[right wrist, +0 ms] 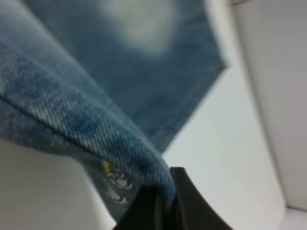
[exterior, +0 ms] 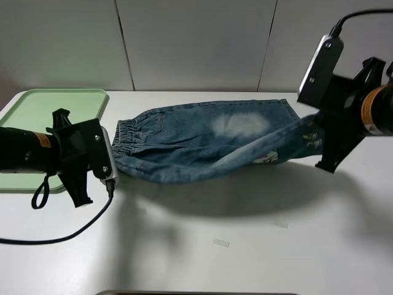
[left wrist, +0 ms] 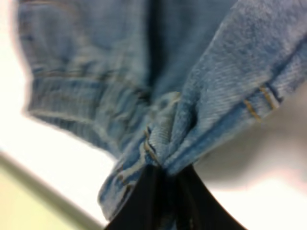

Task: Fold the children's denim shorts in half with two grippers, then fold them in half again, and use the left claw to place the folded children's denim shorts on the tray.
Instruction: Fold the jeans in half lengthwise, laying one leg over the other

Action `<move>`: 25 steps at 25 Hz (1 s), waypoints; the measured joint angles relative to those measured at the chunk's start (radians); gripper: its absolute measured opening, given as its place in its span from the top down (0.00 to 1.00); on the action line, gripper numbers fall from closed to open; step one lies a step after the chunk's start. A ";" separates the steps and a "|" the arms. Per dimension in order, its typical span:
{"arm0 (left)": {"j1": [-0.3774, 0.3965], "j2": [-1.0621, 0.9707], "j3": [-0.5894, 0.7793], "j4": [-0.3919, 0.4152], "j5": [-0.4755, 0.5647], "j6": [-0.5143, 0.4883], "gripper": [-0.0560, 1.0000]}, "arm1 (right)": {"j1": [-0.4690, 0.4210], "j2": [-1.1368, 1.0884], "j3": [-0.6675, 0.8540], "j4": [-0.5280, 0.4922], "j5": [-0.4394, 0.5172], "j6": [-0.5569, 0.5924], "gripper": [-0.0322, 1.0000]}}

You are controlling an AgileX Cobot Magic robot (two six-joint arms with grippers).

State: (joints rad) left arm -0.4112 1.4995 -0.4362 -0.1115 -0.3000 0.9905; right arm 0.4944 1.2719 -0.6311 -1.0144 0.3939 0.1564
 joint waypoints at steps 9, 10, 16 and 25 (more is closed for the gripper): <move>0.061 0.023 -0.011 -0.049 -0.173 0.013 0.89 | -0.082 0.239 -0.144 -0.001 -0.013 0.004 0.99; 0.061 0.039 -0.017 -0.050 -0.183 0.024 0.89 | -0.083 0.268 -0.156 -0.001 -0.014 0.004 0.99; 0.061 0.149 -0.025 -0.057 -0.300 0.080 0.89 | -0.083 0.422 -0.224 -0.006 -0.024 0.004 0.99; 0.061 0.262 -0.078 -0.176 -0.446 0.091 0.89 | -0.125 0.462 -0.307 -0.088 -0.078 0.040 0.99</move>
State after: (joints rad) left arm -0.3498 1.7615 -0.5138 -0.2873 -0.7456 1.0816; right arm 0.3694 1.7343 -0.9378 -1.1025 0.3156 0.1969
